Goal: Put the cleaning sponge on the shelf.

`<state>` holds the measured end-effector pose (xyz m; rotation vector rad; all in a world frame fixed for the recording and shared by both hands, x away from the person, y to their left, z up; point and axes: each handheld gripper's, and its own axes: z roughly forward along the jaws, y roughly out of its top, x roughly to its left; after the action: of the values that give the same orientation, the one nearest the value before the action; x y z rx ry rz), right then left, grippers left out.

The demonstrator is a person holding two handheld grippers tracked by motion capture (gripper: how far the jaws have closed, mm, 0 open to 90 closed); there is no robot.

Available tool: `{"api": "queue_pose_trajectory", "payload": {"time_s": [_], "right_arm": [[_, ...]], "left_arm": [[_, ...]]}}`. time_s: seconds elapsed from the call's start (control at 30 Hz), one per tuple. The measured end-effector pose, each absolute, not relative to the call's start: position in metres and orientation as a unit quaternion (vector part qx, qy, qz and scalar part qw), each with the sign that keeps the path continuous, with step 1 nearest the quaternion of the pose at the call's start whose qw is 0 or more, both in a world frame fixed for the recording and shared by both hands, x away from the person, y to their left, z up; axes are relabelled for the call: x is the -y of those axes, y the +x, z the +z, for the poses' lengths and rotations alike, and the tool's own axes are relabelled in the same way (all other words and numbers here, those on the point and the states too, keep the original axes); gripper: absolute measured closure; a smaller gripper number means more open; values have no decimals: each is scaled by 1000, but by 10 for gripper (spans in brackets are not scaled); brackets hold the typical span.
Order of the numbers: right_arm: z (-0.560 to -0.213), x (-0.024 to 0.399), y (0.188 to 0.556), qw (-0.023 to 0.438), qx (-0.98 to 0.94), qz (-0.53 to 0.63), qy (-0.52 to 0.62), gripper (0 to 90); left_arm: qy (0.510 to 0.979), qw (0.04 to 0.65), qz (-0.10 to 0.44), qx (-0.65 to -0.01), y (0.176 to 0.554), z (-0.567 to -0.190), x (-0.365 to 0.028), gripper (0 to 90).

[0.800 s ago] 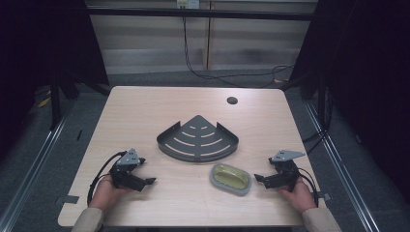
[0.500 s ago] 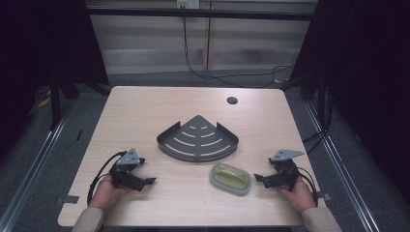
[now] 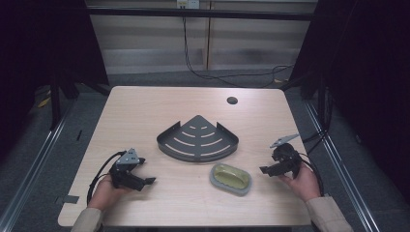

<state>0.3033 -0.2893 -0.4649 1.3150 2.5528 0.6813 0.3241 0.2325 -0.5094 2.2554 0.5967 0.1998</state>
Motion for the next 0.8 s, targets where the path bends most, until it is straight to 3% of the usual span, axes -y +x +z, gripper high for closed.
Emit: {"api": "queue_pose_trajectory", "payload": {"time_s": [0.17, 0.47, 0.8], "right_arm": [[-447, 278, 308, 75, -881, 215, 414, 301], [-410, 249, 317, 81, -909, 171, 371, 314], [-397, 224, 320, 63, -932, 129, 332, 318]], "left_arm": [[888, 386, 81, -234, 324, -509, -232, 119], [888, 387, 81, -235, 323, -509, -233, 121], [889, 384, 83, -235, 323, -509, -233, 122]]}}
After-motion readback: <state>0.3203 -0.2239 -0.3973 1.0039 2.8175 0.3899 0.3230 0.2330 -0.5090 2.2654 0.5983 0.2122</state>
